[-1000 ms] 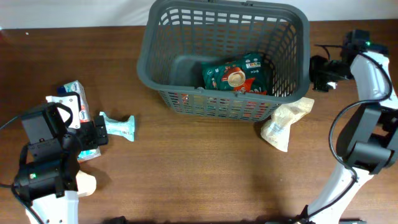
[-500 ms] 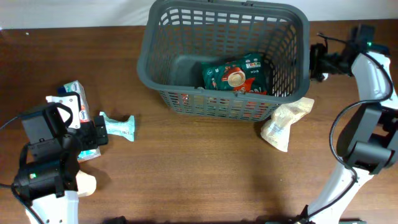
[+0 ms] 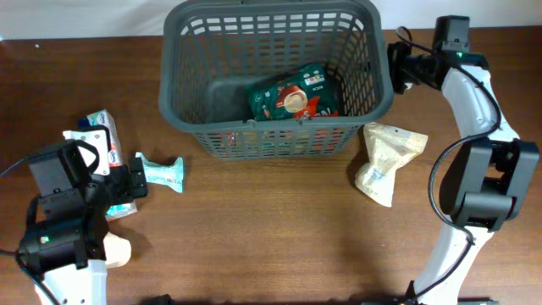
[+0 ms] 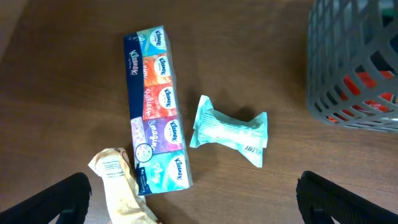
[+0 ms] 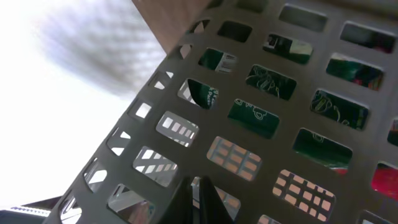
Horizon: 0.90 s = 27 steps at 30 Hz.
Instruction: Pack container
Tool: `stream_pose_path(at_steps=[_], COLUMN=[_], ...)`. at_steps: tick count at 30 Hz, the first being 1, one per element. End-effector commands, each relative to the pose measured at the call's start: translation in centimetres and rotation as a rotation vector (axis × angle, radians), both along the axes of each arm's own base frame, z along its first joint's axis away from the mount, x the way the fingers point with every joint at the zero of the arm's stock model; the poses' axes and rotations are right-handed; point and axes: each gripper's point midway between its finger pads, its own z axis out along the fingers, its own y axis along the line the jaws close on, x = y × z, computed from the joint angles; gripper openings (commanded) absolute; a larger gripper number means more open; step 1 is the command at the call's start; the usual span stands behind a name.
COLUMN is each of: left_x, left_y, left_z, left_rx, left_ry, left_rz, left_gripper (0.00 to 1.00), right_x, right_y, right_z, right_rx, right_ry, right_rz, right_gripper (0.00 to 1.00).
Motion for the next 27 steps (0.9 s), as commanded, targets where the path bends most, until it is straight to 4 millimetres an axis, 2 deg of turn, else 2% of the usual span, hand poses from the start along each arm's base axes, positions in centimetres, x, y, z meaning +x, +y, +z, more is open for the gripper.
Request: stream_pose_path(at_steps=[1,5,6,7,10,12,13,15,18,19,20,22,27], left_x=[-0.1,0.0,0.0,0.0,0.0,0.0,0.0,0.0,0.0,0.0,0.0,0.0,0.0], left_y=[-0.3,-0.3,-0.3,-0.3,-0.3,-0.3,-0.3,-0.3,-0.3,-0.3,-0.3,-0.3,-0.3], left_z=[-0.2,-0.2,-0.2,-0.2,-0.2,-0.2,-0.2,-0.2,-0.2,-0.2,-0.2,-0.2,-0.2], left_rx=[-0.005,-0.004,-0.004,-0.004,-0.004,-0.004,-0.003,-0.001,0.004,0.006,0.006,0.006,0.006], left_ry=[0.004,0.003,0.003,0.003,0.003,0.003,0.003,0.003,0.005,0.005,0.005,0.005,0.006], left_rz=[-0.026,-0.026,-0.026,-0.026,-0.026,-0.026,-0.026,-0.029,-0.036,-0.037,-0.037,-0.037,-0.037], left_gripper=[0.99,0.99,0.99,0.99,0.99,0.99,0.99,0.99,0.99,0.99,0.99,0.99,0.99], right_x=[-0.3,-1.0,-1.4,-2.1,-3.6,-4.9,-5.5,-8.3,-12.0,-12.9,-13.7,-14.9,-15.7], right_y=[0.0,-3.1,-4.2,-6.1,-9.7,-12.1,-13.2,-14.5,-15.3,-15.5,-15.6,-15.6,-15.4], right_z=[0.8,-0.8,-1.6,-2.9,-5.0,-6.2,-6.5,-7.7,-9.0,-9.3,-9.5,-9.7,-9.9], right_rx=[0.025,-0.067,-0.114,-0.206,-0.384,-0.518,-0.597,-0.721,-0.817,-0.839,-0.858,-0.894,-0.975], right_ry=[-0.023,-0.026,-0.019,-0.015,-0.033,-0.086,-0.167,-0.254,-0.228,-0.209,-0.195,-0.172,-0.159], right_rz=[0.022,0.003,-0.002,-0.001,0.046,0.136,0.237,0.484,0.747,0.818,0.888,1.018,1.231], right_gripper=[0.04,0.04,0.04,0.04,0.04,0.14,0.26,0.59,0.87,0.93,0.98,0.99,0.99])
